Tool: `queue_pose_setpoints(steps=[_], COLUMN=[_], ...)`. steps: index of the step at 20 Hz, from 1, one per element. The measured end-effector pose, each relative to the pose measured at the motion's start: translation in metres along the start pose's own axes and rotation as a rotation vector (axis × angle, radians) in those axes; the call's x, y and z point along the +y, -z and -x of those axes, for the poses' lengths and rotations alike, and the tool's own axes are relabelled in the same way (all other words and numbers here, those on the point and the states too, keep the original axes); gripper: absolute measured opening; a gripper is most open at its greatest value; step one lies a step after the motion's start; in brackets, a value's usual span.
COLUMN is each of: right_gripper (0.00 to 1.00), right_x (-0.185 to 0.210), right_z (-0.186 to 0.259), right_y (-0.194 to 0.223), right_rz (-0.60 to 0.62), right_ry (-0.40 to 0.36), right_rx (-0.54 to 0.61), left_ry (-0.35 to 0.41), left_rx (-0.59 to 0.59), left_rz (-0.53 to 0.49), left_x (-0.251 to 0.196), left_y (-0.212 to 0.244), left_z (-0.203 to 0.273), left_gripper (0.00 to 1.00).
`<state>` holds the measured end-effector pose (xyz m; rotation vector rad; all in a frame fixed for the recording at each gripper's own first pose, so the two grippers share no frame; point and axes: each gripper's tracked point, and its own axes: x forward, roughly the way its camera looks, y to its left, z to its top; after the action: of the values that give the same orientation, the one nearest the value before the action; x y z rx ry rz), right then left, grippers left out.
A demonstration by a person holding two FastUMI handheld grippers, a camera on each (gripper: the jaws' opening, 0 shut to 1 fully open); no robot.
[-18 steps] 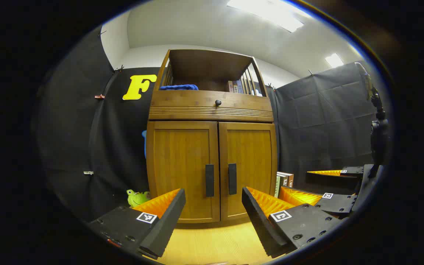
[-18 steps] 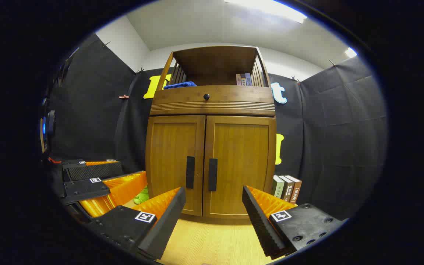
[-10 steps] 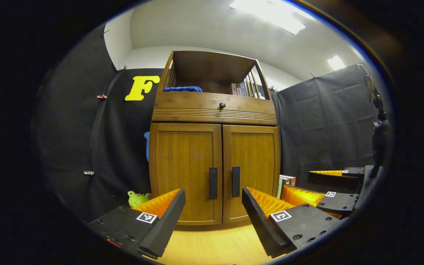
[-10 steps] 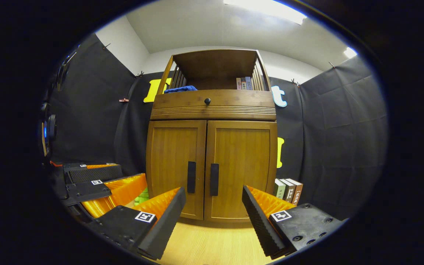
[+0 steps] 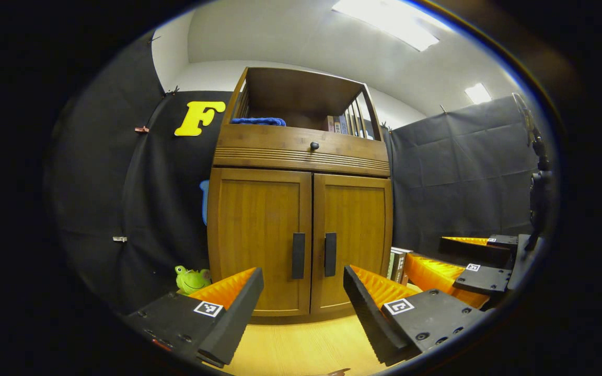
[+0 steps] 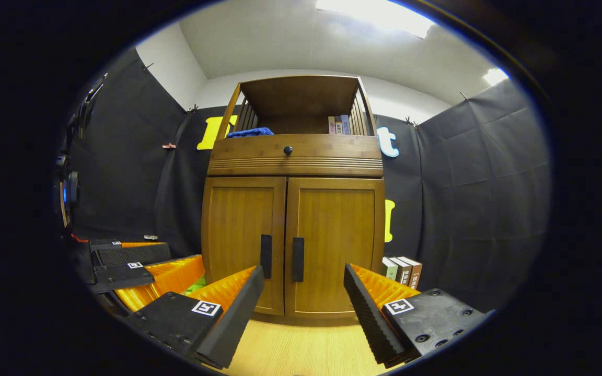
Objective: Open the right door of the double-door shoe cabinet with the right hand, and open the left door with the left hand.
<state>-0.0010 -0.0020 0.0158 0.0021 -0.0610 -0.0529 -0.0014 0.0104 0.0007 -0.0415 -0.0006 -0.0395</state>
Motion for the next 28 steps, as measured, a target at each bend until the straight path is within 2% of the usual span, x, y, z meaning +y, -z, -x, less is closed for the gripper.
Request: queue_pose_setpoints(steps=[5,8,16,23,25,28], right_gripper=[0.96,0.98,0.98,0.98,0.99,0.96], right_x=[0.011,0.021,0.034,0.019,0.015,0.013], right_z=[-0.008,-0.021,-0.094,-0.157,-0.177,-0.204], right_y=[0.009,0.009,0.034,0.045,0.054,0.073], right_rz=[-0.024,-0.009,-0.006,0.009,0.014,0.02], right_ry=[-0.05,-0.061,-0.073,-0.017,-0.007,0.01], right_rx=[0.013,0.03,0.078,0.043,0.048,0.058], left_ry=[0.02,-0.005,-0.041,-0.05,-0.047,-0.051], left_rx=[-0.001,-0.001,0.008,-0.033,-0.032,-0.03], left_rz=[0.023,0.01,0.021,0.017,0.01,0.018], left_x=[0.001,0.012,0.038,0.041,0.041,0.043], left_y=[-0.001,0.0,0.008,0.005,0.005,0.007], left_z=[0.002,0.0,-0.013,-0.017,-0.019,-0.023], left_gripper=[0.96,0.96,0.96,0.95,0.95,0.96])
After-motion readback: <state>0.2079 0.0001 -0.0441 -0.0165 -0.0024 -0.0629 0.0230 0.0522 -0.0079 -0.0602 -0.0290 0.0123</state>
